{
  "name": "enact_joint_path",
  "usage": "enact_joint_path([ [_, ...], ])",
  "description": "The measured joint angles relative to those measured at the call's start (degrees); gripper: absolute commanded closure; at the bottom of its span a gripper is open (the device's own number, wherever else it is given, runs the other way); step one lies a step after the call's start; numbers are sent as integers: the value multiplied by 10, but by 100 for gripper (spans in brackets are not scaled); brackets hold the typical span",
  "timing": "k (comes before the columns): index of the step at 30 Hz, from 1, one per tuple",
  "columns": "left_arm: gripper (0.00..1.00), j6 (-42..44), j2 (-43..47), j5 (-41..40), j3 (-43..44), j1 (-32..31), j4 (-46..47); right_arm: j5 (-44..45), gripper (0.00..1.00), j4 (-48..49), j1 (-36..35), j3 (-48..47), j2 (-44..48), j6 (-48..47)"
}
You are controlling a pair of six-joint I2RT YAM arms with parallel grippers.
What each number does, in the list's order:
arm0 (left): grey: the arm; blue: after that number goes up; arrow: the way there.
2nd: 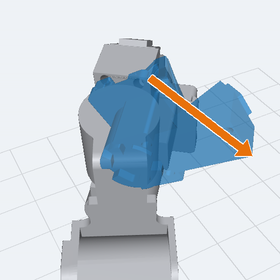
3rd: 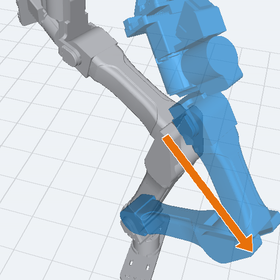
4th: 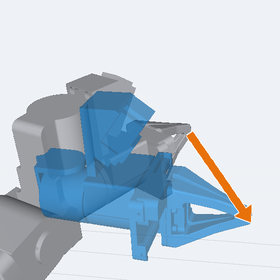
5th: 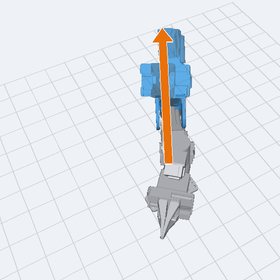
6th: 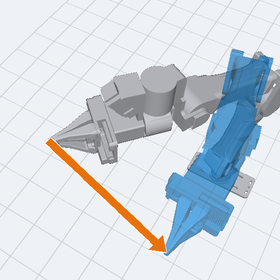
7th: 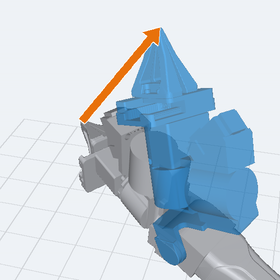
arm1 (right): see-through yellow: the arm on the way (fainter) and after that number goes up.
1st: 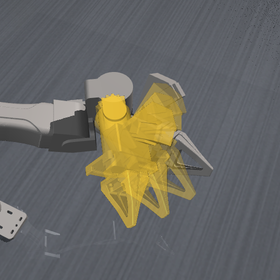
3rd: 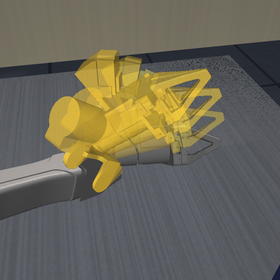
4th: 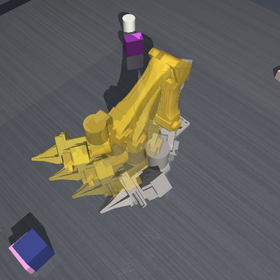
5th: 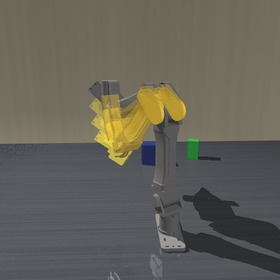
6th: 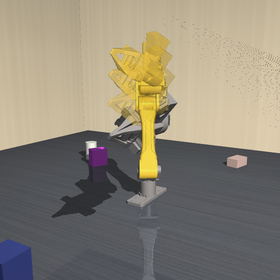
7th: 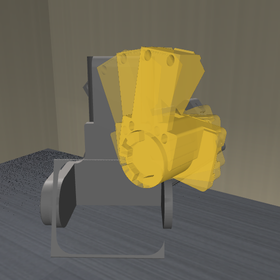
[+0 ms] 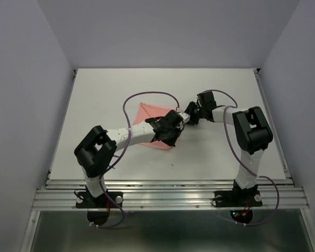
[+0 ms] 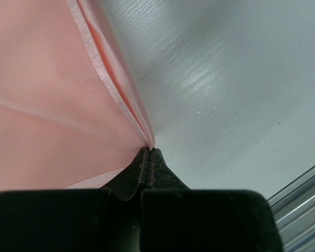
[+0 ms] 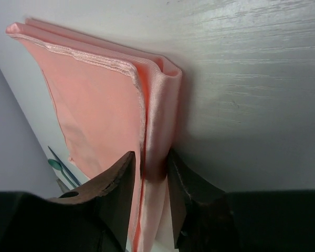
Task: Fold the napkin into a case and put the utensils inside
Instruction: Pick up the upper triangle-folded napkin from the center of the board, then turn over the upper triangle folded napkin at the center of the board.
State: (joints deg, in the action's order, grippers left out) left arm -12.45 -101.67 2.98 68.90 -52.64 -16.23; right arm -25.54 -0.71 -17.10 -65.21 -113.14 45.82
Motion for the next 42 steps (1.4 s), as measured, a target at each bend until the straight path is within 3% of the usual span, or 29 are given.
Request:
enact_joint_path([
  [6, 100, 0, 3, 0, 0, 0, 2, 0, 94, -1, -5, -2, -7, 10],
  [9, 100, 0, 4, 0, 0, 0, 2, 0, 99, -2, -6, -3, -8, 12],
  [23, 100, 2, 12, 2, 9, 2, -3, 41, 99, -21, -8, -3, 26, 8],
  [42, 100, -22, 4, 73, 142, 2, 3, 111, 99, -112, 46, -23, 143, -69],
])
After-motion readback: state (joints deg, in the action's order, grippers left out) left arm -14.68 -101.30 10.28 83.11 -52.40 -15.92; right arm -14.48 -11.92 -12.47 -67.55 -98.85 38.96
